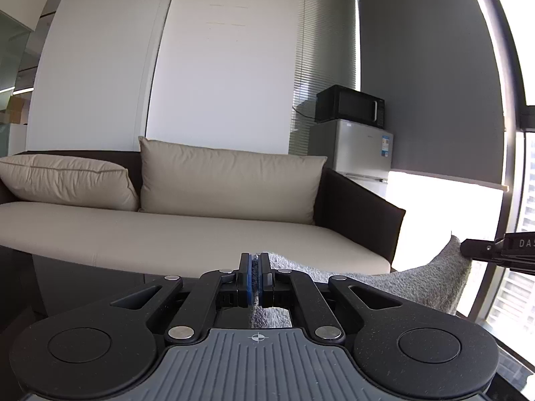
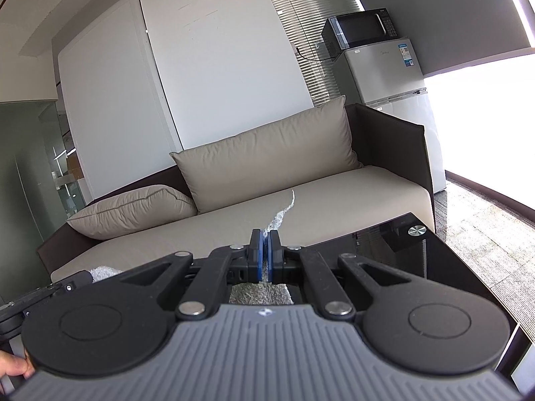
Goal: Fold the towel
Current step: 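Raise both grippers holding the towel edges, shaking it out to hang, then lower the towel to the table and open both grippers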
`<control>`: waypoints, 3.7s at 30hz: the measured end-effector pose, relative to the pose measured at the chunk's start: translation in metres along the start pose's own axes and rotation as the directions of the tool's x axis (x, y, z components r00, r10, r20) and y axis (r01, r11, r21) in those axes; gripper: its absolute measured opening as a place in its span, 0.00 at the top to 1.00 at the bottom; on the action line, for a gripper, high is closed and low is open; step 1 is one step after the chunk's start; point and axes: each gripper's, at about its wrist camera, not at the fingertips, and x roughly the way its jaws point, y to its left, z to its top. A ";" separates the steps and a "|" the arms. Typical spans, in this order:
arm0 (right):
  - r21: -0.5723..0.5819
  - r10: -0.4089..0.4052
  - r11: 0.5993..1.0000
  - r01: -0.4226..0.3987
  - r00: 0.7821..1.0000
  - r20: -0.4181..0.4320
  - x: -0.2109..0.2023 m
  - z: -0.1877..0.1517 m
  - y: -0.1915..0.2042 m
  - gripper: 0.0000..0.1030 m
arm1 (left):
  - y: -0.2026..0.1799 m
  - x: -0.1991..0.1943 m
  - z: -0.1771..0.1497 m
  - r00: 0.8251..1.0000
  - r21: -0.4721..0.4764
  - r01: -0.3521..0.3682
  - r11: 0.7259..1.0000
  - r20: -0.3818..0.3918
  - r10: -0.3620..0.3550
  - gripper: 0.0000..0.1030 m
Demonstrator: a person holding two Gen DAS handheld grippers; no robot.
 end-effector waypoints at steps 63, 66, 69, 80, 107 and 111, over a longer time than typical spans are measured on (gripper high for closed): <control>0.003 -0.128 0.991 0.134 0.951 -0.281 0.155 -0.066 -0.040 0.98 | 0.036 0.132 -0.053 0.959 0.062 -0.077 0.995 -0.267 0.091 0.97; 0.009 -0.130 0.990 0.139 0.947 -0.293 0.159 -0.069 -0.042 0.97 | 0.037 0.136 -0.056 0.956 0.060 -0.068 0.996 -0.282 0.083 0.95; 0.013 -0.137 0.989 0.147 0.944 -0.300 0.162 -0.071 -0.044 0.97 | 0.038 0.137 -0.058 0.952 0.070 -0.080 0.994 -0.291 0.097 0.89; 0.006 -0.154 0.986 0.164 0.939 -0.306 0.161 -0.076 -0.050 0.79 | 0.045 0.129 -0.060 0.943 0.057 -0.102 0.993 -0.314 0.115 0.60; -0.117 -0.211 0.977 0.179 0.896 -0.390 0.108 -0.094 -0.043 0.58 | 0.028 0.073 -0.083 0.875 0.152 0.015 0.988 -0.481 0.060 0.53; -0.185 -0.219 0.970 0.156 0.892 -0.396 0.089 -0.097 -0.033 0.56 | 0.022 0.062 -0.087 0.871 0.183 0.033 0.983 -0.488 0.062 0.53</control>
